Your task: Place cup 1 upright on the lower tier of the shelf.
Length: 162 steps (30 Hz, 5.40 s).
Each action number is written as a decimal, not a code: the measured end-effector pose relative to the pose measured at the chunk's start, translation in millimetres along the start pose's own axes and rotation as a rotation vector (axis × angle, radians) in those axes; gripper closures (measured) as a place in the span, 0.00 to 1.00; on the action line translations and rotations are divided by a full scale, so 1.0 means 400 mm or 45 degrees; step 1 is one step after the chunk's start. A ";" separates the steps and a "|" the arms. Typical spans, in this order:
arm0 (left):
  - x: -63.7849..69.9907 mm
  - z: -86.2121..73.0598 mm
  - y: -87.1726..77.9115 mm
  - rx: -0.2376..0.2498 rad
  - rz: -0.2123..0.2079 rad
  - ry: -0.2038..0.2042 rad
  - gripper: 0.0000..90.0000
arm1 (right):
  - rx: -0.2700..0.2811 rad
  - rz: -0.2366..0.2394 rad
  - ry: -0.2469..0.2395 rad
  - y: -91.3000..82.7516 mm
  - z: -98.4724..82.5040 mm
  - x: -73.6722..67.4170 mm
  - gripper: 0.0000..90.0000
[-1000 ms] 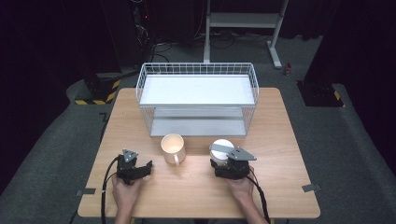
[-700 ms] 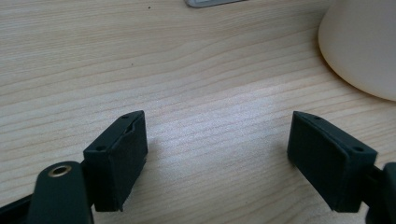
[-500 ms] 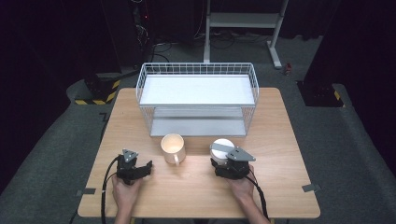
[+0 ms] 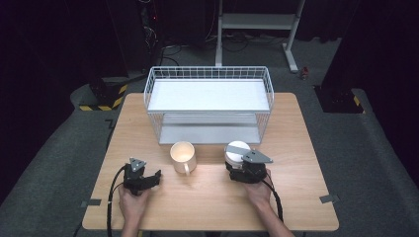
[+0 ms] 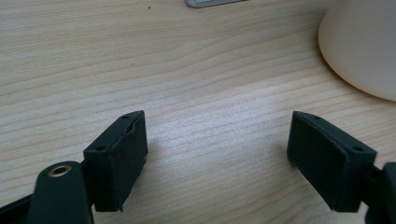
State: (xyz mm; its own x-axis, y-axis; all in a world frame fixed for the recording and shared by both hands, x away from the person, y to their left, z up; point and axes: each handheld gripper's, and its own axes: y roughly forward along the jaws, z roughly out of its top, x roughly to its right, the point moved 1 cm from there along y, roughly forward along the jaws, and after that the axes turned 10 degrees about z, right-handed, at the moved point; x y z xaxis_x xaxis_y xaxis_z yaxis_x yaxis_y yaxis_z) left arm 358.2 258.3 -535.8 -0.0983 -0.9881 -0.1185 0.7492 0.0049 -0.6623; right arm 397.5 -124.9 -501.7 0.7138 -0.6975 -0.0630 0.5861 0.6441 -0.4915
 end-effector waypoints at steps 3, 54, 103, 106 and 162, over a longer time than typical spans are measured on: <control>0.000 0.000 0.000 0.000 0.000 0.000 0.23 | 0.002 0.000 0.008 0.006 0.012 0.009 0.21; 0.001 -0.001 -0.002 -0.001 0.006 0.001 0.23 | 0.086 -0.120 0.138 0.162 0.176 0.130 0.21; 0.002 -0.001 -0.002 0.000 0.008 0.002 0.24 | 0.074 -0.186 0.108 0.213 0.131 0.217 0.20; 0.002 -0.001 -0.002 0.000 0.007 0.002 0.24 | 0.068 -0.176 0.113 0.213 0.129 0.220 0.15; 0.001 -0.001 -0.002 0.000 0.005 0.000 0.24 | 0.099 -0.041 0.122 0.071 0.116 0.173 0.08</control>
State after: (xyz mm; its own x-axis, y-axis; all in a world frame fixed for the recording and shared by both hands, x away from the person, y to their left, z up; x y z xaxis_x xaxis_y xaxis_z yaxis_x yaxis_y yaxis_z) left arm 357.4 258.0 -535.6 -0.0951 -0.9881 -0.1212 0.7495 0.0090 -0.6620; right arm 481.1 -140.3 -479.7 0.6564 -0.7426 -0.1331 0.6387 0.6408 -0.4260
